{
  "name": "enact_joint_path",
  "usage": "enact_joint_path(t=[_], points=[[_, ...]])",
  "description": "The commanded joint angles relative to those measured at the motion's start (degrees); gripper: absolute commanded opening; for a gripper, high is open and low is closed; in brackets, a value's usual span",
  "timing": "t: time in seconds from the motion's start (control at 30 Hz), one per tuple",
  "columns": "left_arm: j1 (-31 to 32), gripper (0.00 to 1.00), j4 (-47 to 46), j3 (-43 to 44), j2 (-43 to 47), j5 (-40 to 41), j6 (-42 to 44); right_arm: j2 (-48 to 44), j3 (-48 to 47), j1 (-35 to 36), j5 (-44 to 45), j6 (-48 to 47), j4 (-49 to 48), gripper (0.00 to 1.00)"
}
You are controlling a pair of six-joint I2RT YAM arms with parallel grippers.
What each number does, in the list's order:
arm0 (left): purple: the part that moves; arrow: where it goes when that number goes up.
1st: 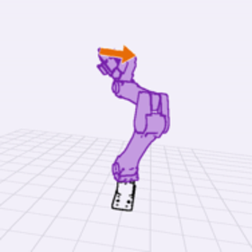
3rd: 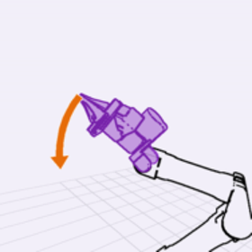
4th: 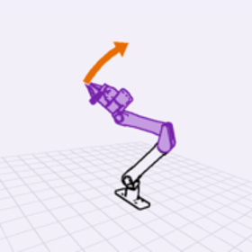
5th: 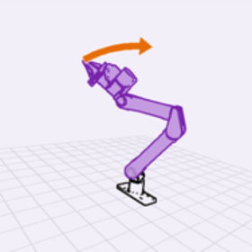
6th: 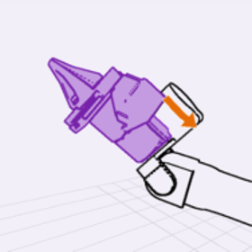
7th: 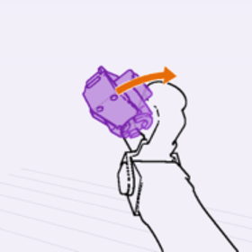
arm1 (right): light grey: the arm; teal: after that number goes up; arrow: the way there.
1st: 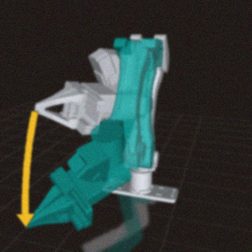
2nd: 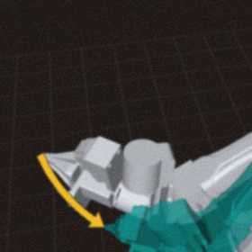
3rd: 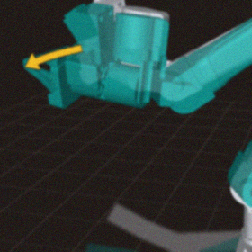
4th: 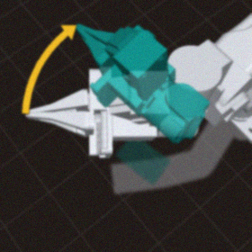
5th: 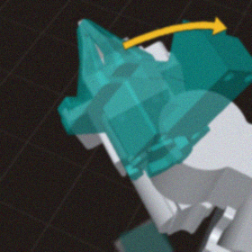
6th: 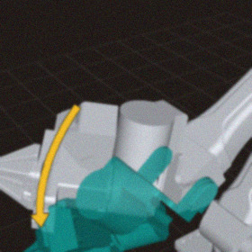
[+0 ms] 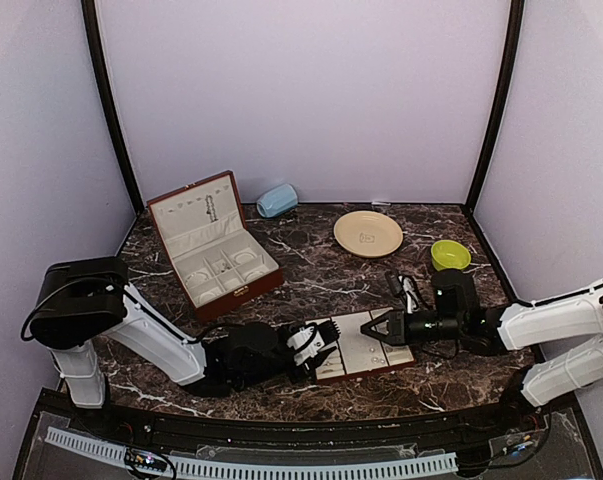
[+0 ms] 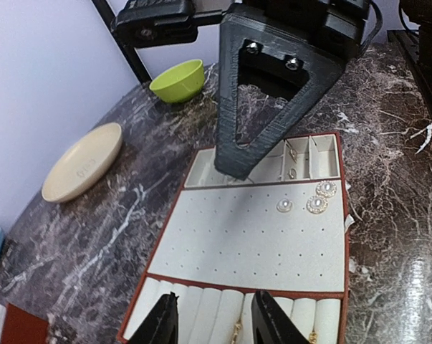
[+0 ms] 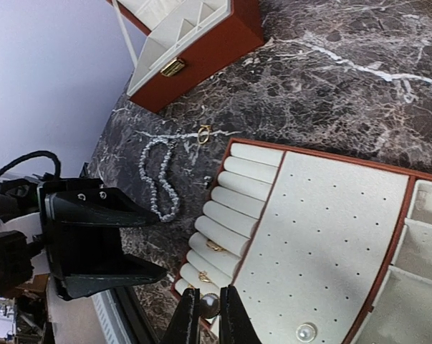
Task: Organize the mixed jewelry
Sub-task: Pass from the left arm to the right, then insert the earring into the earring holder.
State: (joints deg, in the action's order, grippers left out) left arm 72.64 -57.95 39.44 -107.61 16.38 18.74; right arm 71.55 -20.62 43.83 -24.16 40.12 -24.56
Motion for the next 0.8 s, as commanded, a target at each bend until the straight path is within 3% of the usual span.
enact_joint_path(t=[0.0,0.77], points=[[-0.08,0.38,6.16,0.62,4.43,-0.70,-11.14,-0.64,1.37,0.71,5.38,-3.13,0.84,0.08],[-1.49,0.37,6.74,-0.66,5.46,-2.59,-13.38,-0.90,7.81,1.58,11.29,-1.56,-2.24,0.09]])
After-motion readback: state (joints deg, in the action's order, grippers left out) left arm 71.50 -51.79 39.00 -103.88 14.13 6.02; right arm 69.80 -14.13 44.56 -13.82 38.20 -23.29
